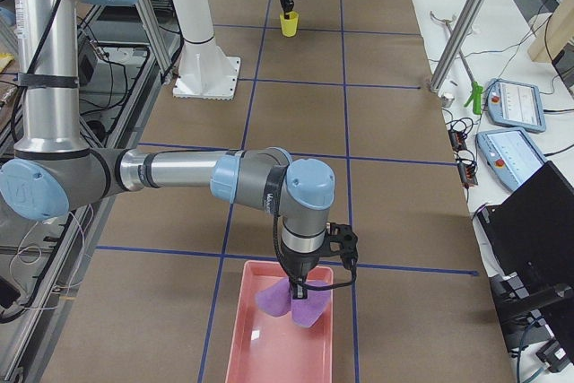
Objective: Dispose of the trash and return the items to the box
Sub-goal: 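Drop the cloth into the pink bin while the left gripper grasps the yellow cup, then carry the yellow cup to the clear bin with the left gripper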
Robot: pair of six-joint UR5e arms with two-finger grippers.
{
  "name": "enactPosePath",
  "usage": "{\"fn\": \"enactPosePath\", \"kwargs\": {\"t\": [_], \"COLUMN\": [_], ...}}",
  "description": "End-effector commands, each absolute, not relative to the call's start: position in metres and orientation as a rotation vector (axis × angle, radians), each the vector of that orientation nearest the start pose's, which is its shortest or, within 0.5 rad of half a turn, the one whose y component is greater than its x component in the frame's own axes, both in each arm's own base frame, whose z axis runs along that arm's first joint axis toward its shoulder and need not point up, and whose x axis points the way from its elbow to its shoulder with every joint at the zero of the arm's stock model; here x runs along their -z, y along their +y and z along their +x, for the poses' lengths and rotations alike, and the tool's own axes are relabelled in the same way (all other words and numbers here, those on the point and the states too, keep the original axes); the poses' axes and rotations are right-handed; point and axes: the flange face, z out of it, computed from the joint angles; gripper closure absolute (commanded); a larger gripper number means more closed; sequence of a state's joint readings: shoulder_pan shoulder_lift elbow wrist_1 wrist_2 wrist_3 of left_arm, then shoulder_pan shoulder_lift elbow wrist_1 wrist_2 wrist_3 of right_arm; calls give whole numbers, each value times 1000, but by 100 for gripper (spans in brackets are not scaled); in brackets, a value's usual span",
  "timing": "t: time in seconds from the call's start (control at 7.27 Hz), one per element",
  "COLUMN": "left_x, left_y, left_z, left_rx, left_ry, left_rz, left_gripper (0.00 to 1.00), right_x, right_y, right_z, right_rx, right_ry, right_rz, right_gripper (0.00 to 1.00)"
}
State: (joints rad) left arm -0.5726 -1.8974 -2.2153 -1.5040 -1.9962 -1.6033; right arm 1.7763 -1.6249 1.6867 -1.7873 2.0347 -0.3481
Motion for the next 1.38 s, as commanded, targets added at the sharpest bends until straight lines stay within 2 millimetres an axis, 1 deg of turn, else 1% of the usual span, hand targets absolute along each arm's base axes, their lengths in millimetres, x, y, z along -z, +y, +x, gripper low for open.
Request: {"fn": "enactPosePath", "kwargs": {"t": [0.0,0.14,0.28,0.41,0.55,0.69,0.83,0.96,1.1,1.24], "left_x": [-210,-213,-221,-236,-256,-284,-321,-368,-419,-473], "left_y": [-371,-387,-407,-425,-442,-466,-495,-520,-537,-549], "left_z": [289,244,192,142,95,42,-7,-64,-116,-158], "left_rx": [327,302,287,242,199,188,161,125,96,73], "left_ry": [950,904,858,810,750,704,681,661,655,665], "left_rz": [-103,-73,-37,3,34,52,48,42,29,32], "left_gripper": [100,100,100,100,100,100,100,100,100,100], "right_x": [-739,-754,-755,-759,-757,-748,-731,-700,-662,-622], "right_y": [-423,-422,-426,-420,-422,-427,-437,-447,-454,-463], "right_z": [180,180,177,174,173,168,158,150,140,112], "right_rx": [106,95,101,97,98,101,113,142,131,75], "right_ry": [-480,-482,-484,-503,-517,-569,-652,-685,-693,-761], "right_rz": [-8,-17,-20,-9,4,39,99,159,194,199], "right_gripper": [100,100,13,0,0,0,0,0,0,0]}}
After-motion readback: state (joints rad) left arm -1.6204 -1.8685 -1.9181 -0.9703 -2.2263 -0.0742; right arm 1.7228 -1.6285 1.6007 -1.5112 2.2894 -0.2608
